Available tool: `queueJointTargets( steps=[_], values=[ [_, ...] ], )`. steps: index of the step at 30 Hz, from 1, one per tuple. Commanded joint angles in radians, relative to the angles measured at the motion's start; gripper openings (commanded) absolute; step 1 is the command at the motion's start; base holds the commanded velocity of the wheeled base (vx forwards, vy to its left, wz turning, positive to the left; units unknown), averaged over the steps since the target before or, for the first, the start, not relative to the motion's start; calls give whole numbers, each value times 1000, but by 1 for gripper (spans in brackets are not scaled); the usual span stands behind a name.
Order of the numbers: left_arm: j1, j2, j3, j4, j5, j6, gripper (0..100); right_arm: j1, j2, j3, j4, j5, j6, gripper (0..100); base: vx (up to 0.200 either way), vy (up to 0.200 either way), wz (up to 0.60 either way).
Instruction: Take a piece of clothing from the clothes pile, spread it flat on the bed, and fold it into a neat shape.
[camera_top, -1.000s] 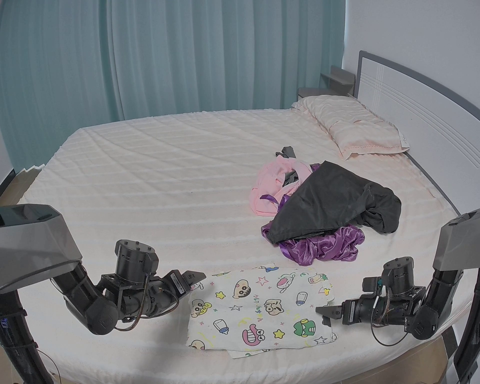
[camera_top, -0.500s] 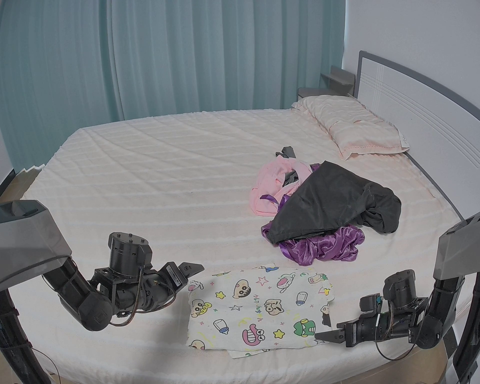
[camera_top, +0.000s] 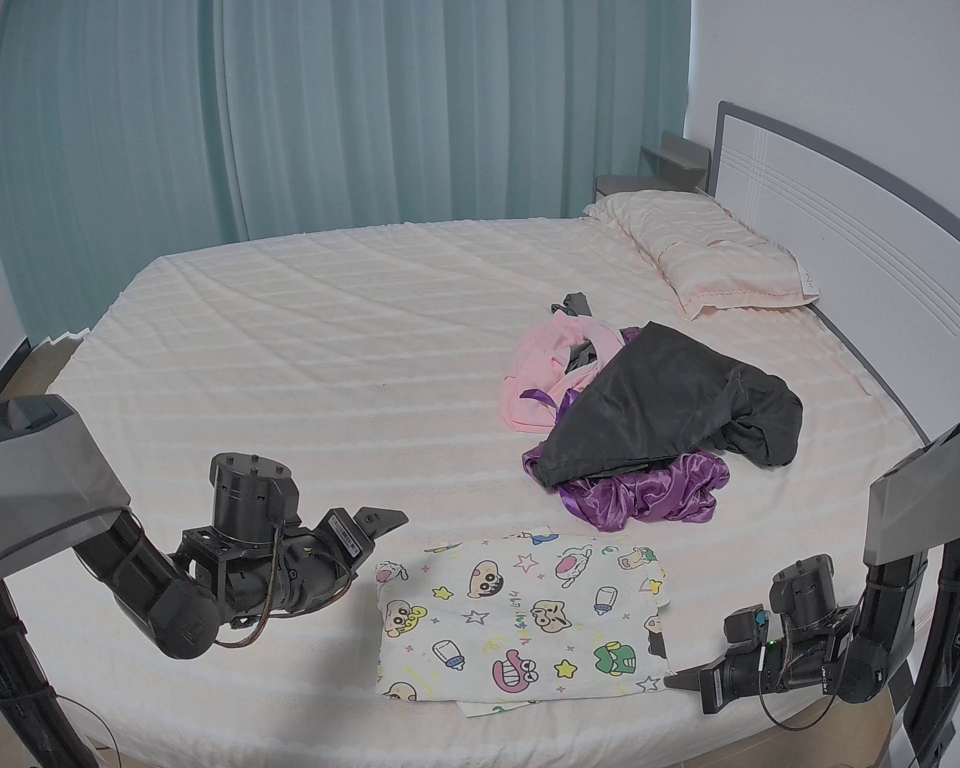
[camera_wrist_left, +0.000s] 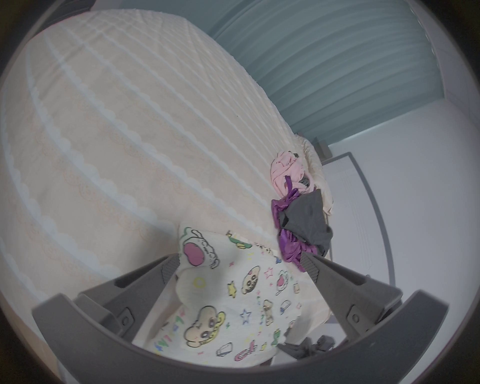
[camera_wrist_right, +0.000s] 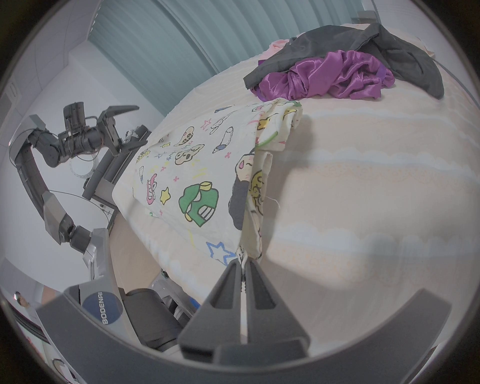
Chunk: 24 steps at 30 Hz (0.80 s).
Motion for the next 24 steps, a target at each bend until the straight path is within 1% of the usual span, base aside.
queueJointTargets(
  steps=[1, 7, 8, 19, 21, 22, 24],
  values=[
    [-22, -23, -16, -3, 1, -41, 100, -11, -11, 22, 1, 0, -27, 0, 0, 0, 0],
    [-66, -12, -17, -5, 1, -75, 100, -9, -12, 36, 1, 0, -51, 0, 0, 0, 0],
    [-81, -7, -19, -6, 1, -86, 100, -9, -6, 33, 1, -1, -56, 100, 0, 0, 0],
    [-137, 106, -20, -25, 12, -79, 100, -11, 11, 22, -5, -1, -53, 100, 0, 0, 0],
    [-146, 138, -23, -25, 18, -78, 100, -11, 17, 22, -7, -1, -55, 100, 0, 0, 0],
    [-154, 168, -23, -23, 40, -78, 100, -11, 14, 22, -16, -1, -55, 100, 0, 0, 0],
    [-154, 178, -25, -23, 47, -76, 100, -12, 11, 24, -25, -1, -55, 100, 0, 0, 0]
  ],
)
